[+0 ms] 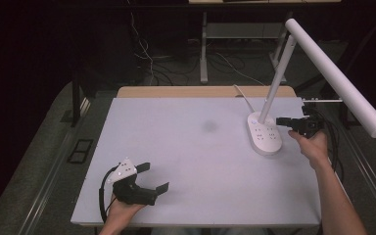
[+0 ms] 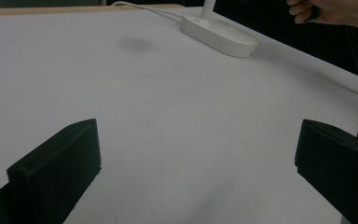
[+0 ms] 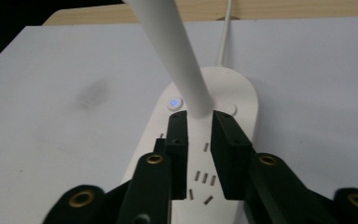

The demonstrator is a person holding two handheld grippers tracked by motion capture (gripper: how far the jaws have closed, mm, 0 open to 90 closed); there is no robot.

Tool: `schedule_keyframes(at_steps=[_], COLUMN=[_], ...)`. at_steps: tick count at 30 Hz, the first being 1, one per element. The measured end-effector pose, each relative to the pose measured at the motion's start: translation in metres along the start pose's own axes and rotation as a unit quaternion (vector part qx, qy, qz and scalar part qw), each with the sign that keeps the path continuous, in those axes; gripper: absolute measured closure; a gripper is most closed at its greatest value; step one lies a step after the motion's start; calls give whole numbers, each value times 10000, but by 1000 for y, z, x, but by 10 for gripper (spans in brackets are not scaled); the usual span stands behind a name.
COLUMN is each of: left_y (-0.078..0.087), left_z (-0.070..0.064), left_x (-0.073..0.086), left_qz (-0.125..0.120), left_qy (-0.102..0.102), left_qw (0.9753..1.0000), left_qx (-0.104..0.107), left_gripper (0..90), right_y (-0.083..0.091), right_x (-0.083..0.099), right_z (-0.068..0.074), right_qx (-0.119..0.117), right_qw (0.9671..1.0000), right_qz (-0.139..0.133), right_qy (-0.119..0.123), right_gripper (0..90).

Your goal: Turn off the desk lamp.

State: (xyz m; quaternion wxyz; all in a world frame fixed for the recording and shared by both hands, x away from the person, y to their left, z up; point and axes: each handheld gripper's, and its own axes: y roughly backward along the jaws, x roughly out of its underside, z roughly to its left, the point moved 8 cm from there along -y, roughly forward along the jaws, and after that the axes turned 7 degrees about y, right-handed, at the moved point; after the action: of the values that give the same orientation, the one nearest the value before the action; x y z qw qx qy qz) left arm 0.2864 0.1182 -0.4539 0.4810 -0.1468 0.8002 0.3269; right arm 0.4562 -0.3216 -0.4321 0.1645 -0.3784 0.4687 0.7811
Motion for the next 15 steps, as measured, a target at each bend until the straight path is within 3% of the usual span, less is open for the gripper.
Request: schedule_keyframes(at_steps=[1, 2, 3, 6, 7, 10, 15], left_y=[0, -1, -1, -2, -2, -3, -2], left_z=[0, -1, -1, -3, -3, -4, -4], left_x=[1, 1, 1, 2, 2, 2, 2], left_qz=[17, 39, 44, 44, 49, 65, 52], left_qy=[4, -15, -17, -16, -27, -40, -31], left_qw=[10000, 10000, 10000, 10000, 10000, 9999, 10000], left_qx=[10, 14, 17, 46, 59, 77, 61], left_gripper=[0, 0, 0, 0, 0, 0, 0], right_y=[4, 4, 8, 12, 15, 18, 29], right_x=[0, 0, -1, 0, 2, 6, 20], right_z=[6, 6, 10, 16, 22, 28, 51], right_qx=[34, 34, 86, 75, 80, 80, -184], right_qw=[10000, 10000, 10000, 10000, 9999, 9998, 9995], right_qz=[-29, -29, 15, -3, -32, -23, -44], right_qy=[34, 34, 36, 3, 86, 179, 268], right_gripper=[674, 674, 593, 533, 447, 367, 114])
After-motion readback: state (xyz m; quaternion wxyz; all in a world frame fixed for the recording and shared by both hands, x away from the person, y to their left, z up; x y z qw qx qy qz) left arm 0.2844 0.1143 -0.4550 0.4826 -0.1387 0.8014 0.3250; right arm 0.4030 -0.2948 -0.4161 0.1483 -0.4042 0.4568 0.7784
